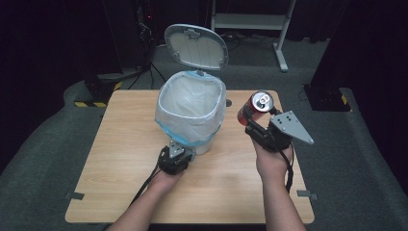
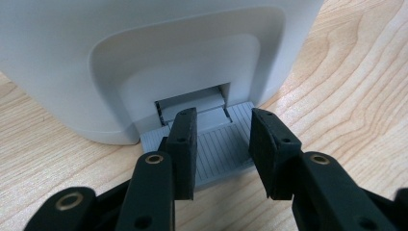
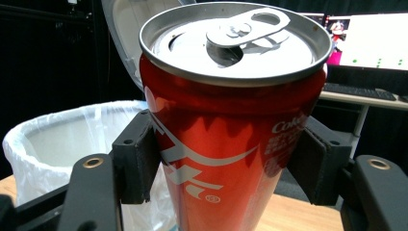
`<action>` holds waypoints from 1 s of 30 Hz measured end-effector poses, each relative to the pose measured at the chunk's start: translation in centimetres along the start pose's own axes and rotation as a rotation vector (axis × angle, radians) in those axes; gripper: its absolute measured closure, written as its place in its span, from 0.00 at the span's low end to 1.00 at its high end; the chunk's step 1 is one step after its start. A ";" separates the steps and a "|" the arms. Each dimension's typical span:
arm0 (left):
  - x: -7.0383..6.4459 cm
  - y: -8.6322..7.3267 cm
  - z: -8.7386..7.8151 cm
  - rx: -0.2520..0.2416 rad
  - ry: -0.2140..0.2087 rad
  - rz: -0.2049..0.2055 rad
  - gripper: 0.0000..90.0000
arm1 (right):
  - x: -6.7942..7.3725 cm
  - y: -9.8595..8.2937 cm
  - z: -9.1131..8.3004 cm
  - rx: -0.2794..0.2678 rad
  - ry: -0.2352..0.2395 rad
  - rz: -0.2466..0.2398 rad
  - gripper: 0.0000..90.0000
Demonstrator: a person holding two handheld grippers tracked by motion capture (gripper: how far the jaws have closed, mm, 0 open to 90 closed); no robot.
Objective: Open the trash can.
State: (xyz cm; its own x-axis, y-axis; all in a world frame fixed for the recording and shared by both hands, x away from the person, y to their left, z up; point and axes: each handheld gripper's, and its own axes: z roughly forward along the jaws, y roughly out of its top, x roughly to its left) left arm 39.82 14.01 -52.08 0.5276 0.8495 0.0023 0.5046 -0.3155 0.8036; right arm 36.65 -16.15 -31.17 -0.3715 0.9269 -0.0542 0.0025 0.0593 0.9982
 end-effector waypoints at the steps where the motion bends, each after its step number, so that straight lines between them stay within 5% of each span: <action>1: 0.1 0.0 0.0 -0.001 0.003 0.008 0.70 | 0.3 0.4 0.2 -0.004 0.000 -0.010 0.38; 14: 0.0 0.0 0.0 0.001 0.002 0.008 0.70 | 2.1 2.7 1.9 -0.014 -0.002 -0.037 0.38; 30: 0.0 0.0 -0.1 0.004 0.001 0.009 0.70 | 5.4 6.1 4.7 -0.054 0.053 -0.062 0.38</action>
State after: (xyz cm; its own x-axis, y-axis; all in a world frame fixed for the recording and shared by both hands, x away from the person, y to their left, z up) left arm 39.81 14.04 -52.03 0.5318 0.8468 0.0103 0.5020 -0.3250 0.8015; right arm 39.02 -9.05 -25.44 -0.4178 0.9011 -0.1161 -0.0718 0.0947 0.9929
